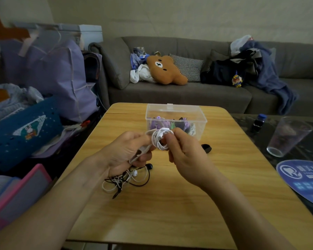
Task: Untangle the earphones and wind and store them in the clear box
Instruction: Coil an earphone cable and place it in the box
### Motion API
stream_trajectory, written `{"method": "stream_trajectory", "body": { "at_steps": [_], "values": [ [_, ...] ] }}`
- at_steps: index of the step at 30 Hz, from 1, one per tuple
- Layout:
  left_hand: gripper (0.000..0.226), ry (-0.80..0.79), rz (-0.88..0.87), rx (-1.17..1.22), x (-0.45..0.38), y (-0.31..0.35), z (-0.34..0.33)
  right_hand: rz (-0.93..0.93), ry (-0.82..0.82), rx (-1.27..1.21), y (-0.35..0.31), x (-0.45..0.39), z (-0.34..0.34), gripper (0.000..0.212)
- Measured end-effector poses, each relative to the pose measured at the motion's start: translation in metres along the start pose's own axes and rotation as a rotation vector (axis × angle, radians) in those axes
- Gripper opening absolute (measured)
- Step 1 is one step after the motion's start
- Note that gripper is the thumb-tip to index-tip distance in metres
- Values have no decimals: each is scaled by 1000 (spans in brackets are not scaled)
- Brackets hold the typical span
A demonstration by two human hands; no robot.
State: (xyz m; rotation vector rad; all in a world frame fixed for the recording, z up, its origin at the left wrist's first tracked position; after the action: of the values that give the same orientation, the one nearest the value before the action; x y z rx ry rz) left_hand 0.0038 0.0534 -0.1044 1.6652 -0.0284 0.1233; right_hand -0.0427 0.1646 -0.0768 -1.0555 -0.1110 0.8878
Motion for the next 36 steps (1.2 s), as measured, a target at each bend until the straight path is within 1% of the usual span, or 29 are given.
{"method": "stream_trajectory", "body": {
  "at_steps": [2,4,9,13,14,15,17,19,21,23,24,26,28,29,31,33,35,36],
  "values": [
    [14,5,-1,-43,1,-1,-1,31,-28,160,1,-1,-4,27],
    [18,23,-4,-57,1,-2,-1,46,-56,268,3,-1,-8,27],
    [37,61,-3,15,-2,-6,4,57,-59,310,1,-1,-7,26],
    [52,-49,-29,165,-1,-2,-2,35,-159,363,1,1,-19,26],
    [54,-60,-43,140,-1,-1,-3,17,-185,361,3,1,-23,26],
    [52,-54,-71,51,0,1,-6,-7,-207,346,5,2,-25,26],
    [41,-4,-169,-213,1,7,-11,-69,-243,271,10,3,-27,28],
    [38,64,-263,-378,3,12,-15,-148,-279,119,17,4,-30,25],
    [37,168,-348,-454,5,18,-15,-210,-276,-64,23,4,-32,26],
    [28,306,-423,-539,9,24,-14,-258,-250,-246,26,4,-35,29],
    [24,347,-441,-543,10,24,-17,-276,-255,-341,26,4,-38,29],
    [22,374,-475,-543,11,24,-23,-298,-269,-534,25,4,-42,24],
    [25,382,-514,-537,14,27,-27,-293,-225,-677,23,2,-39,20],
    [26,387,-529,-519,16,29,-27,-291,-181,-709,24,1,-36,19],
    [24,436,-560,-511,21,34,-26,-301,-70,-681,28,0,-27,18],
    [21,520,-566,-514,22,34,-18,-331,42,-569,38,0,-19,22],
    [28,576,-491,-513,18,27,-6,-342,148,-369,45,-1,-7,22],
    [30,569,-430,-521,14,22,-1,-330,189,-243,45,-1,-1,19]
  ]
}}
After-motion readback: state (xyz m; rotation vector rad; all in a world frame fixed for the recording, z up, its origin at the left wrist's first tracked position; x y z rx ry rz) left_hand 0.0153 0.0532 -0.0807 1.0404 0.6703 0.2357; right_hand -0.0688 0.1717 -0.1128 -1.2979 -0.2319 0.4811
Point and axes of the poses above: each hand's wrist, its own x-axis away from the middle knuckle, its own z-axis out of the back of the hand, y = z × x, the point moved 9 cm from there along -x, towards the middle knuckle, and after that the axes turned 1 degree about -x, right-handed, at the moved point
